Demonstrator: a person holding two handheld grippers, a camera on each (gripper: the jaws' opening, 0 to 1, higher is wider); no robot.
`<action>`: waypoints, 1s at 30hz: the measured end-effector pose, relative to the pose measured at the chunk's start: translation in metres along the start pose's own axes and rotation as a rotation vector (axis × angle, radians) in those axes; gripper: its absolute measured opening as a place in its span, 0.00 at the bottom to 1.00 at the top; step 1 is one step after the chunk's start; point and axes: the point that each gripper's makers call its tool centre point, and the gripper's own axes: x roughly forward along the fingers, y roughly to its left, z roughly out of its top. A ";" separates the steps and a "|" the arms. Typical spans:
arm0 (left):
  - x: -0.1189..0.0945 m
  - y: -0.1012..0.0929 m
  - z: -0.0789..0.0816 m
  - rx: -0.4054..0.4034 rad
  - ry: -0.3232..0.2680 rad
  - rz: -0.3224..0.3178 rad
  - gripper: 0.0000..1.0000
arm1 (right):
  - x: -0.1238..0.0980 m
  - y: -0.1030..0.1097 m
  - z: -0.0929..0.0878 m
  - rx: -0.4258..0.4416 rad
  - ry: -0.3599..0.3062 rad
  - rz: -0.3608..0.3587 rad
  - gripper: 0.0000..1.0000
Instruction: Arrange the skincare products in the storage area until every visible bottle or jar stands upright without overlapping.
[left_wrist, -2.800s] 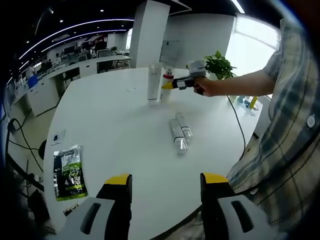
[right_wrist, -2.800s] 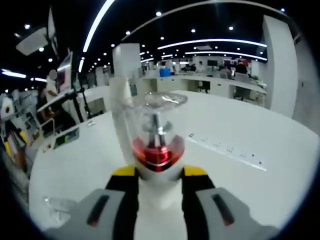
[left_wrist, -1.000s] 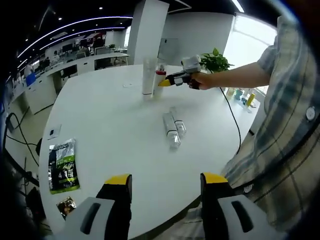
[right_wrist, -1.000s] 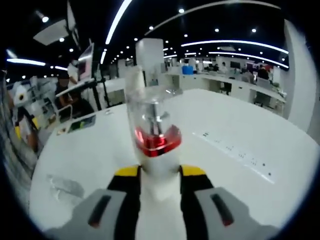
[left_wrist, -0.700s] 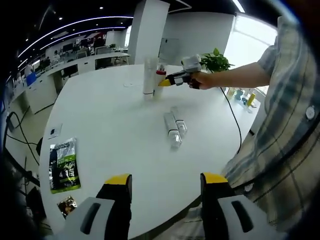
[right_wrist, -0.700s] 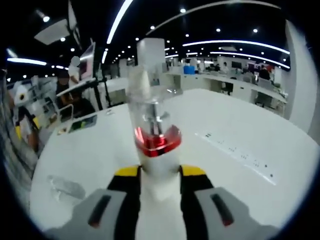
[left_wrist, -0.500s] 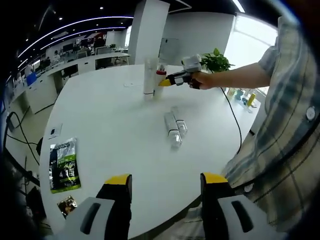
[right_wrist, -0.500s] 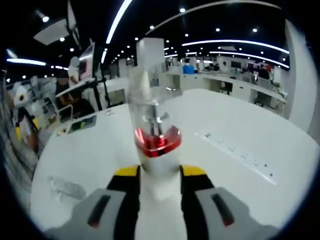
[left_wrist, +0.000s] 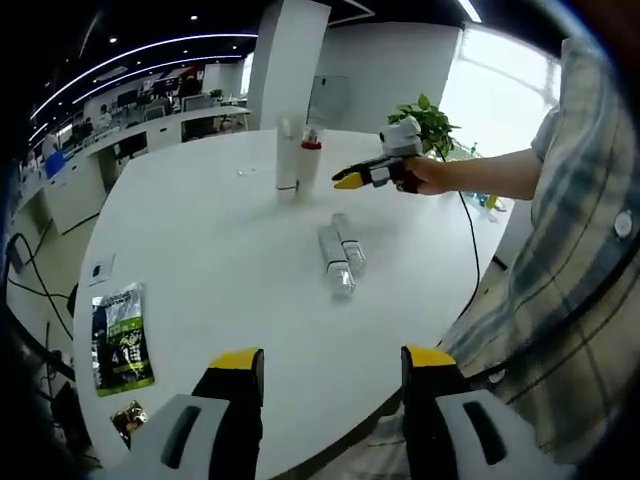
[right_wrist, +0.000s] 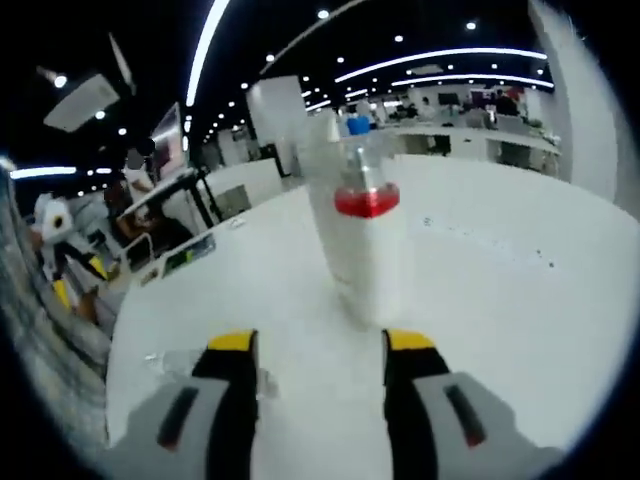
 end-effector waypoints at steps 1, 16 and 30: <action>0.001 -0.001 0.000 0.008 0.002 -0.006 0.57 | -0.001 0.004 -0.003 -0.033 0.029 0.017 0.46; -0.003 -0.013 -0.006 0.022 -0.027 -0.011 0.57 | 0.015 0.070 -0.045 -0.691 0.457 0.355 0.45; -0.017 -0.010 -0.014 -0.045 -0.078 0.031 0.57 | 0.032 0.077 -0.073 -0.859 0.675 0.461 0.30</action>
